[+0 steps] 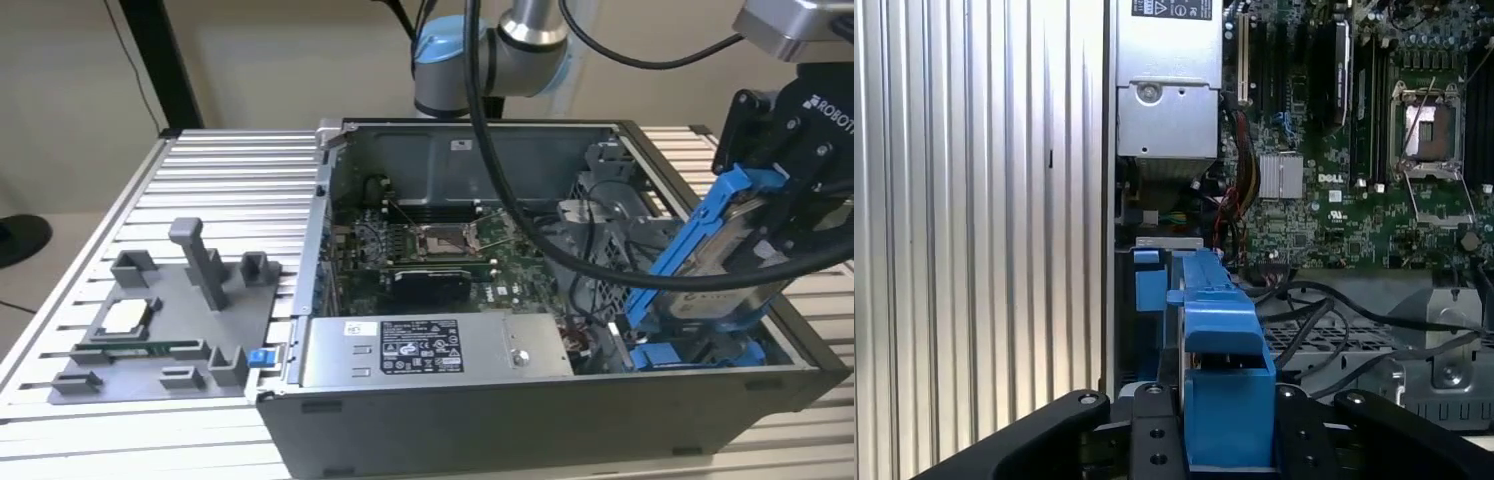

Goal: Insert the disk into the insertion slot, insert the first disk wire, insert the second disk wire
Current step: 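Insert the disk into the insertion slot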

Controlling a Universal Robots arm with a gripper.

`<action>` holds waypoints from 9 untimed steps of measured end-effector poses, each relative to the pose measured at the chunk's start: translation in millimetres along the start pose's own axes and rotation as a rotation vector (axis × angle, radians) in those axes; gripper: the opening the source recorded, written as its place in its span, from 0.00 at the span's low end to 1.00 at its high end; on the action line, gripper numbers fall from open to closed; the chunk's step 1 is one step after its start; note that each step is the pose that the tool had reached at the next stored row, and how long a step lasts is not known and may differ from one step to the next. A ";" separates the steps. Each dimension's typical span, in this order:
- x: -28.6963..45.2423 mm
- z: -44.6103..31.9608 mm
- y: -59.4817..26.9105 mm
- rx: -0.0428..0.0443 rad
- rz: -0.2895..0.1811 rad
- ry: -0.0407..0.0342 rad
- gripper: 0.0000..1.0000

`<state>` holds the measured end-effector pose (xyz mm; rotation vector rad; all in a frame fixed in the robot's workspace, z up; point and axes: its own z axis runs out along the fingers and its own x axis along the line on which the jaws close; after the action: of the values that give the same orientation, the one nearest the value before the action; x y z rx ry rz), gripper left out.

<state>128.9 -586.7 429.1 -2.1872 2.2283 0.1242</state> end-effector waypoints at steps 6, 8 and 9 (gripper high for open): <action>0.7 11.0 -0.5 -0.0001 0.000 -0.0089 0.00; 1.0 14.6 -0.7 -0.0002 0.000 -0.0115 0.00; 1.1 16.4 -0.8 -0.0002 0.000 -0.0130 0.00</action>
<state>128.9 -586.7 412.6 -2.1798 2.2220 0.1383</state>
